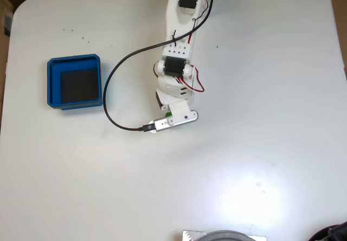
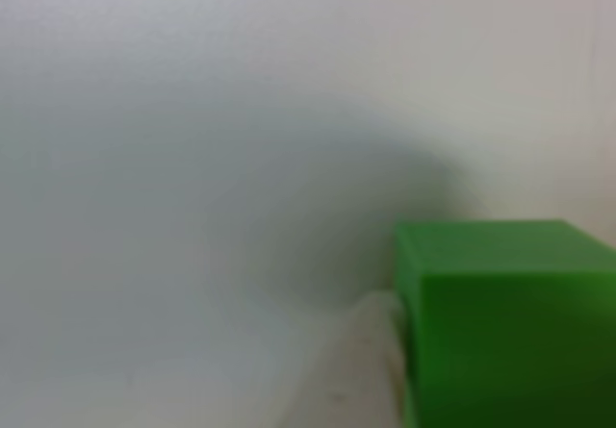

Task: Pick up green cube and drop it in the blue box

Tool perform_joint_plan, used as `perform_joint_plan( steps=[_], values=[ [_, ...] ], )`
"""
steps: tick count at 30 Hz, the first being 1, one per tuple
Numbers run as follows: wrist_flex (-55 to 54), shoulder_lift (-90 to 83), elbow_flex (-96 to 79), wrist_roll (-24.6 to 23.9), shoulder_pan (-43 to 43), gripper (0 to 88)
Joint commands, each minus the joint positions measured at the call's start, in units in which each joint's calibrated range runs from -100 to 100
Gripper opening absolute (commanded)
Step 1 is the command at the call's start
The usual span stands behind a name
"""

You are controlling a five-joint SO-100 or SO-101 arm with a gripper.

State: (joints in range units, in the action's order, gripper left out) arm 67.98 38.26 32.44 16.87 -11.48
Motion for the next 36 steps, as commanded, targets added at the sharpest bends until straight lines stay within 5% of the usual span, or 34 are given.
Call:
perform_joint_plan(
  steps=[1, 12, 36],
  values=[
    [2.2, -9.4, 3.7, -0.1, 0.0, 2.7],
    [10.5, -20.4, 3.7, -0.3, -0.6, 2.7],
    [12.0, -24.5, 3.6, -12.6, -16.2, 2.7]
  ],
)
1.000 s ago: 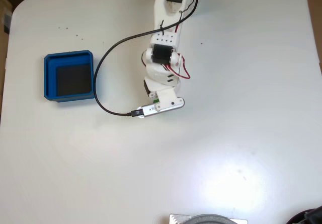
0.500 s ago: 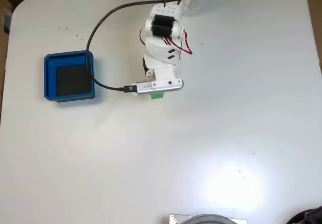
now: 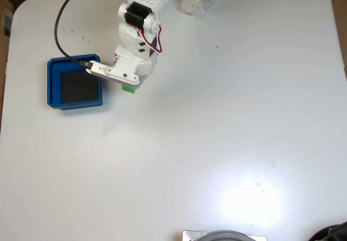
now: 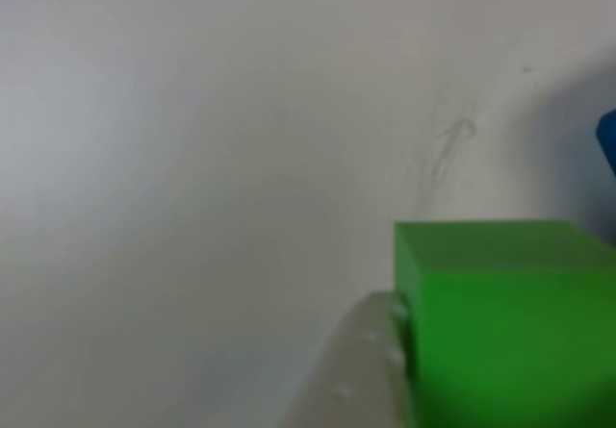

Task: Pick up green cube and drop it in the blue box

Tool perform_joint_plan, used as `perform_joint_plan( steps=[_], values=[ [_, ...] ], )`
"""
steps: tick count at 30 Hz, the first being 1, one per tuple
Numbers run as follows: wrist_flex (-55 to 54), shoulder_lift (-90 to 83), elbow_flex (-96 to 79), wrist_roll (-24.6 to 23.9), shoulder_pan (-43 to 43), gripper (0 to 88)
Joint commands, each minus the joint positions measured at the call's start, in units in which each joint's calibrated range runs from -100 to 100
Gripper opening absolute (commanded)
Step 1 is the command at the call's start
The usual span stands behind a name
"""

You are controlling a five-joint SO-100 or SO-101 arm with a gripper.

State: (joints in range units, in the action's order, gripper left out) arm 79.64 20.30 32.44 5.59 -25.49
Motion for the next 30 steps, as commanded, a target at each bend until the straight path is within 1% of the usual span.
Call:
perform_joint_plan(
  steps=[1, 14, 22, 30],
  values=[
    [0.4, -6.6, 3.6, -1.8, -2.7, 2.7],
    [0.3, -6.1, 3.8, -7.4, -9.9, 2.7],
    [-0.4, -6.0, 3.7, -7.6, -11.0, 2.7],
    [-0.2, -5.9, 3.6, -7.6, -14.5, 2.7]
  ],
)
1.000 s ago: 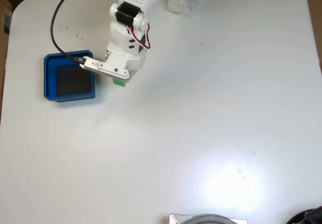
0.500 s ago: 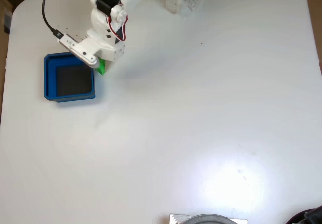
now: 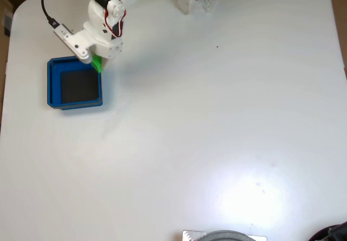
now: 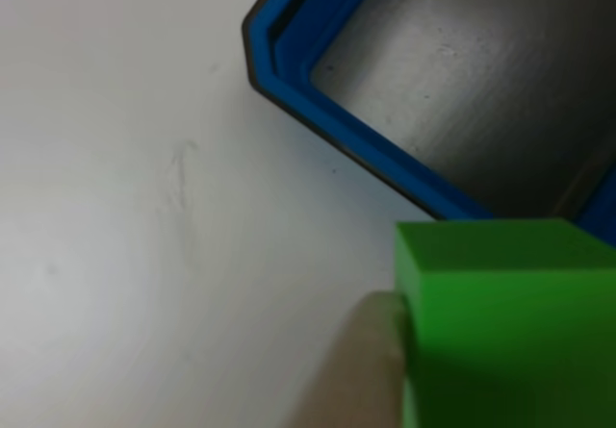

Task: Pick up green cube and drop it in the blue box

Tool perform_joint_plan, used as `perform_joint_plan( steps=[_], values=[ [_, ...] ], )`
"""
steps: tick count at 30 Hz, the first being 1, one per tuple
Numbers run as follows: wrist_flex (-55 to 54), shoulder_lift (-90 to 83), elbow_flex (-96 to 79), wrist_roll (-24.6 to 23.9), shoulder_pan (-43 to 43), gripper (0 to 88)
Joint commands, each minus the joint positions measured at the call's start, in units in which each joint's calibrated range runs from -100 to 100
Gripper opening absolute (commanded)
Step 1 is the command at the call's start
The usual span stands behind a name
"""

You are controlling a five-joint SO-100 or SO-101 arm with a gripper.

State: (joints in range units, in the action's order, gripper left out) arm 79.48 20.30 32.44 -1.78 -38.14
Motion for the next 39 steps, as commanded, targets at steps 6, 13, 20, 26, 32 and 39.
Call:
perform_joint_plan(
  steps=[6, 13, 20, 26, 32, 39],
  values=[
    [0.0, -5.8, 3.6, -0.2, -4.8, 2.7],
    [-0.4, -6.0, 4.2, -0.2, -5.1, 2.7],
    [-0.6, -5.8, 4.4, -0.2, -4.7, 2.7],
    [-3.9, -2.2, 6.6, -0.2, -4.5, 2.7],
    [-12.8, 2.6, 7.1, -0.2, -4.5, 2.7],
    [-21.2, 8.9, 7.1, -0.2, -4.5, 2.7]
  ],
)
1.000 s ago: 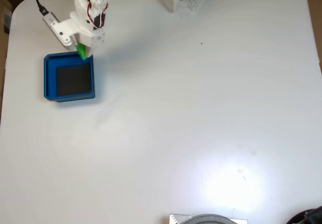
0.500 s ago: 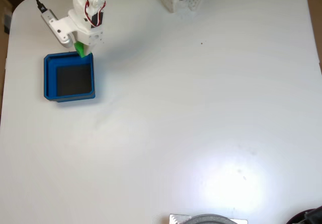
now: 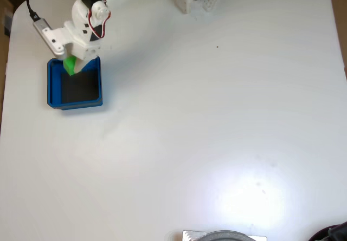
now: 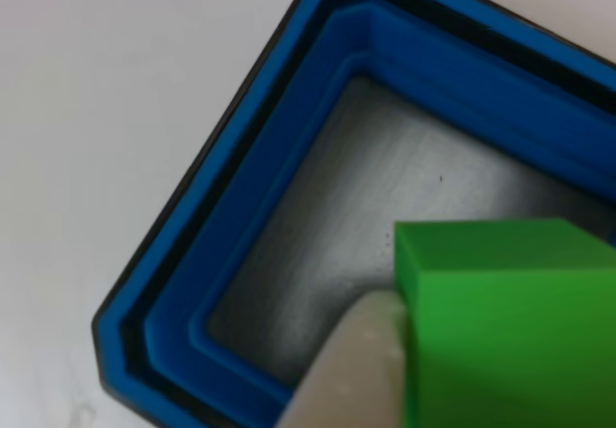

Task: Pick up green cube and drop it in the blue box

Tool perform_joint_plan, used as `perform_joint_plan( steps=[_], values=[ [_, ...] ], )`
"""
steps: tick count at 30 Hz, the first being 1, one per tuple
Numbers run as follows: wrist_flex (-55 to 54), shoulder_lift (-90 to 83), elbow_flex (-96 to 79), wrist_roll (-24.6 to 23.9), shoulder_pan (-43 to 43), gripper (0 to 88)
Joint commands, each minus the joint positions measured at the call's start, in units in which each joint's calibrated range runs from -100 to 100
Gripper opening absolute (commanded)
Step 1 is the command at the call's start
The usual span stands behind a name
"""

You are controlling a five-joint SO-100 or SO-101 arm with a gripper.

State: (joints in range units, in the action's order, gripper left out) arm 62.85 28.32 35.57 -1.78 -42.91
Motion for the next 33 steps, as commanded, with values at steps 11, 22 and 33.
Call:
perform_joint_plan(
  steps=[11, 22, 33],
  values=[
    [-12.3, 8.5, 4.0, -0.2, 0.2, 2.8],
    [-16.8, 8.9, 3.4, -0.2, -0.2, 3.5],
    [-16.7, 8.6, 3.4, -0.2, -0.4, 6.6]
  ],
)
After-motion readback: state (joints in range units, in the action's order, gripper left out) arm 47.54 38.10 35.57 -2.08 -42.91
